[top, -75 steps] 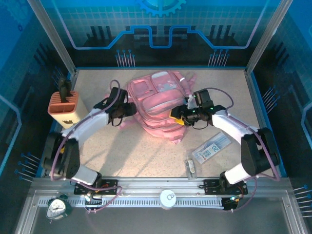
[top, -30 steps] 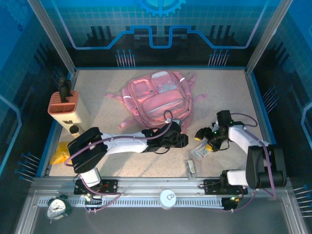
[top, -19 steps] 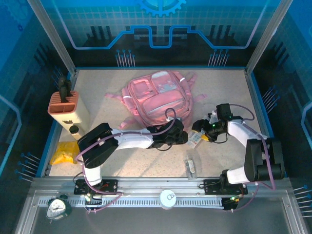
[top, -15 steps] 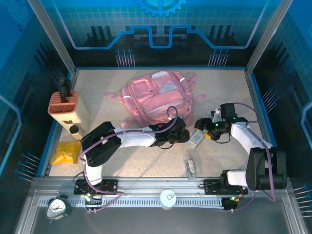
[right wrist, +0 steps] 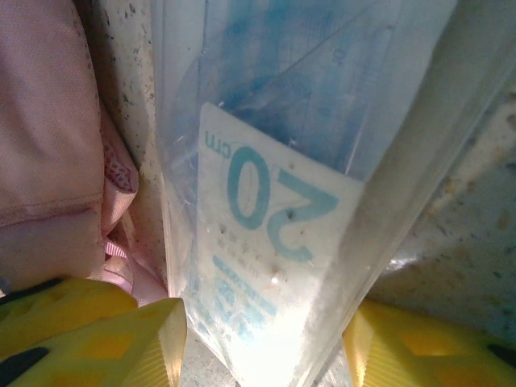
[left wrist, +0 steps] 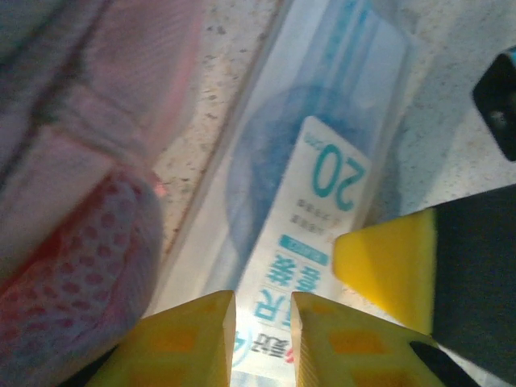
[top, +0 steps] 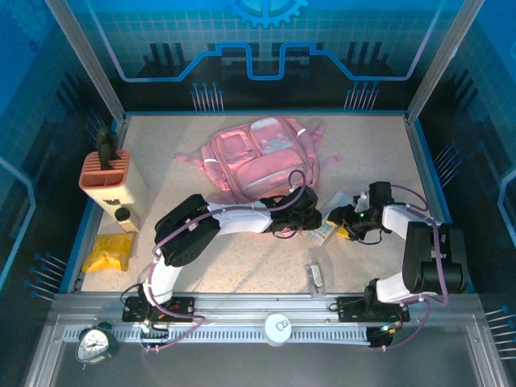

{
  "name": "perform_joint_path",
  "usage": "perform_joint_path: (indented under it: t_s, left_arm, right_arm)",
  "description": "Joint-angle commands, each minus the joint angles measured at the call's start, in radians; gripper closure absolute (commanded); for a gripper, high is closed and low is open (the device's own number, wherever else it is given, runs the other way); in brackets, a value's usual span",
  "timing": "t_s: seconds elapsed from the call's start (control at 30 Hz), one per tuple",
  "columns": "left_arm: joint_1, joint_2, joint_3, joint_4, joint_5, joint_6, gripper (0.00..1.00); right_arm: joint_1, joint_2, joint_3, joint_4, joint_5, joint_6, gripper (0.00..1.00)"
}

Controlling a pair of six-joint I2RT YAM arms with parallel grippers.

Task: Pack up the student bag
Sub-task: Pick up the ruler set bag from the middle-right of the table.

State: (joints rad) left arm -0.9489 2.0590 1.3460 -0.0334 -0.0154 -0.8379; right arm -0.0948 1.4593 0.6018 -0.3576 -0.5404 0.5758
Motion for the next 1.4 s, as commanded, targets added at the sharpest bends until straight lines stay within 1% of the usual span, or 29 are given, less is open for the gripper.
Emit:
perform_joint_path:
  t_s: [0.0, 0.03, 0.1, 0.27, 0.37, 0.57, 0.63, 0.77, 0.87, 0.93, 0.97, 1.03, 1.1, 1.17, 1.2, 1.27, 1.37]
  left_arm:
    - [0.029, 0.041, 0.021, -0.041, 0.056, 0.02, 0.75]
    - [0.031, 0.057, 0.045, -0.061, 0.076, 0.026, 0.76]
    - [0.03, 0.074, 0.071, -0.095, 0.074, 0.024, 0.78]
    - [0.03, 0.081, 0.073, -0.094, 0.081, 0.021, 0.81]
    - [0.029, 0.093, 0.094, -0.125, 0.08, 0.025, 0.83]
    - [0.026, 0.069, 0.078, -0.111, 0.068, 0.035, 0.83]
    - [0.027, 0.051, 0.077, -0.106, 0.061, 0.052, 0.83]
    - [0.025, -0.044, 0.062, -0.129, 0.05, 0.105, 0.79]
    - [0.022, -0.178, -0.007, -0.122, 0.005, 0.138, 0.73]
    - [0.023, -0.278, -0.051, -0.141, -0.058, 0.188, 0.7]
    - [0.023, -0.318, -0.06, -0.164, -0.09, 0.219, 0.68]
    - [0.03, -0.385, -0.058, -0.252, -0.195, 0.293, 0.63]
    - [0.05, -0.416, -0.047, -0.321, -0.27, 0.367, 0.58]
    - [0.081, -0.419, -0.021, -0.388, -0.291, 0.436, 0.56]
    - [0.091, -0.414, -0.009, -0.413, -0.319, 0.474, 0.55]
    - [0.101, -0.398, 0.0, -0.427, -0.361, 0.568, 0.54]
    - [0.107, -0.351, 0.012, -0.408, -0.369, 0.726, 0.51]
  right_arm:
    - [-0.003, 0.024, -0.013, 0.053, -0.032, -0.003, 0.47]
    - [-0.003, 0.031, -0.017, 0.068, -0.043, 0.003, 0.48]
    - [0.001, 0.027, -0.021, 0.092, -0.062, 0.013, 0.52]
    - [0.004, -0.024, -0.041, 0.155, -0.09, 0.049, 0.64]
    - [0.003, -0.042, -0.036, 0.155, -0.084, 0.051, 0.73]
    - [0.001, -0.087, -0.037, 0.137, -0.082, 0.044, 0.93]
    - [0.001, -0.113, -0.031, 0.116, -0.064, 0.034, 0.99]
    - [-0.016, -0.189, -0.01, 0.055, -0.043, 0.016, 1.0]
    - [-0.023, -0.263, 0.036, -0.043, 0.019, -0.012, 1.0]
    - [-0.027, -0.317, 0.062, -0.091, 0.052, -0.023, 1.0]
    - [-0.028, -0.337, 0.068, -0.097, 0.049, -0.024, 1.0]
    - [-0.028, -0.375, 0.084, -0.103, 0.022, -0.022, 1.0]
    - [-0.025, -0.387, 0.105, -0.12, -0.006, -0.022, 1.0]
    - [-0.022, -0.381, 0.12, -0.125, -0.049, -0.025, 1.0]
    - [-0.019, -0.377, 0.124, -0.127, -0.07, -0.025, 1.0]
    - [-0.013, -0.37, 0.128, -0.125, -0.103, -0.021, 1.0]
    - [0.015, -0.363, 0.144, -0.127, -0.134, -0.02, 1.0]
